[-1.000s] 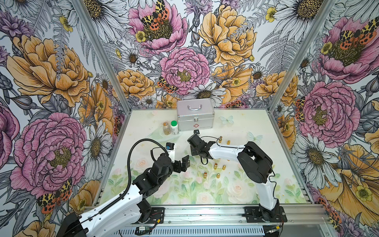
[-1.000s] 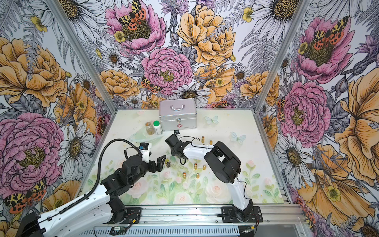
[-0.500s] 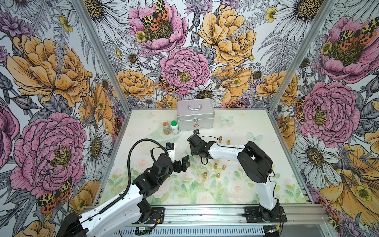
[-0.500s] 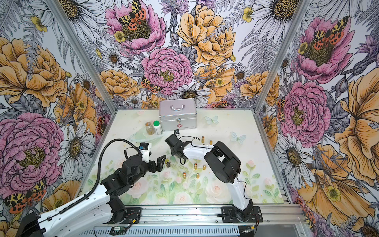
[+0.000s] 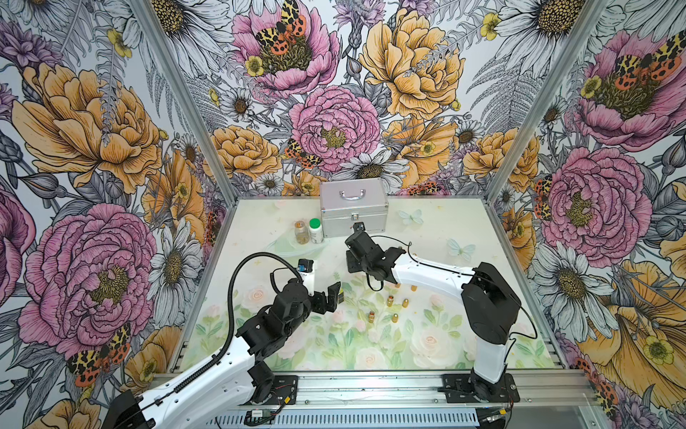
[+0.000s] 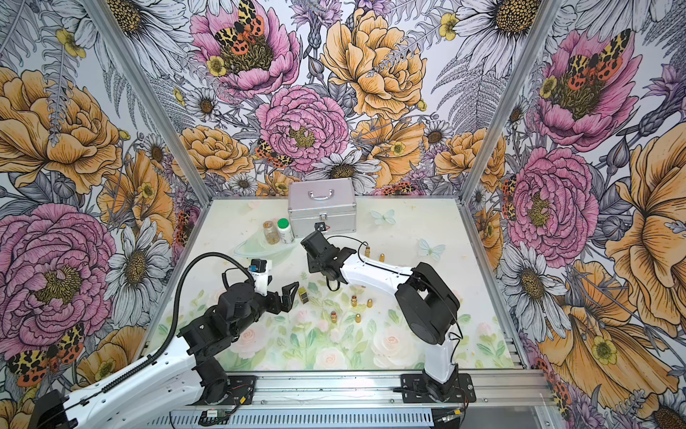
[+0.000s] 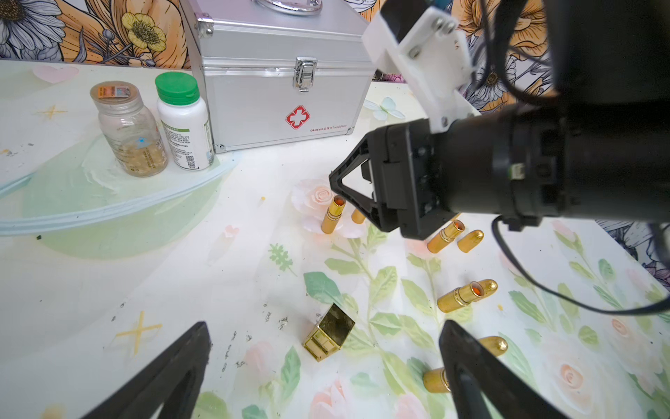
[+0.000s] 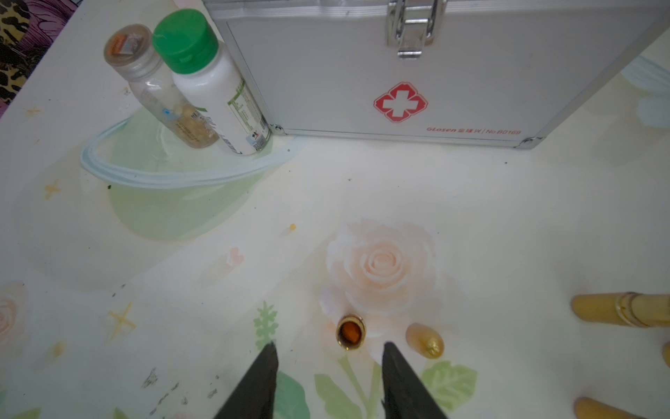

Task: Open the lipstick cap
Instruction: Place the lipstick at the center of the board, then pick up the lipstick at the center of the board.

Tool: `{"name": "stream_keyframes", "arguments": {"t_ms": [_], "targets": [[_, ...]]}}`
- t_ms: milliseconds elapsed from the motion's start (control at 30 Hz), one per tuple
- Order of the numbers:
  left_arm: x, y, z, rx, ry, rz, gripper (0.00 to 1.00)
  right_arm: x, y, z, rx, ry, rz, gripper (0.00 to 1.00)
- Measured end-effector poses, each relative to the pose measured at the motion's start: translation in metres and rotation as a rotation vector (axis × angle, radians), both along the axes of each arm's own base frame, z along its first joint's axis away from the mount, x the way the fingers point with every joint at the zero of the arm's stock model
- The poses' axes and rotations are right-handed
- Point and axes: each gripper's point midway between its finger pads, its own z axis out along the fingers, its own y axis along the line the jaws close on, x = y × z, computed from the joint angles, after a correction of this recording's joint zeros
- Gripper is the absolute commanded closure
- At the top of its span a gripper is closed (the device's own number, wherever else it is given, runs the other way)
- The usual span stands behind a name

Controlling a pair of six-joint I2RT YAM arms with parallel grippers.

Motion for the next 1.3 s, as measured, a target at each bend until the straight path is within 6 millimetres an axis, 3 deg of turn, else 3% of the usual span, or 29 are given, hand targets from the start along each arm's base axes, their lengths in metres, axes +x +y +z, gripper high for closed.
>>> {"name": "stream_keyframes", "arguments": {"t_ms": [167,433,533,700,900,1300], "targets": [[-0.005,0.007,0.004,-0.022,0.009,0.018,0.01,-0.029,0.006,0.019,0.04,0.085,0.088,0.46],[-0.008,0.018,0.012,-0.049,0.008,0.06,0.01,-0.094,0.019,0.003,-0.014,0.25,0.218,0.42],[-0.007,0.022,0.012,-0.052,0.016,0.084,0.01,-0.108,0.025,-0.001,-0.026,0.282,0.242,0.4],[-0.007,0.027,0.008,-0.046,0.031,0.115,0.01,-0.111,0.043,-0.009,-0.036,0.308,0.26,0.38],[-0.005,0.036,0.009,-0.06,0.033,0.158,0.01,-0.104,0.052,-0.031,-0.083,0.335,0.239,0.4],[0.001,0.054,0.016,-0.1,0.016,0.23,0.01,-0.095,0.049,-0.069,-0.183,0.356,0.196,0.55]]}}
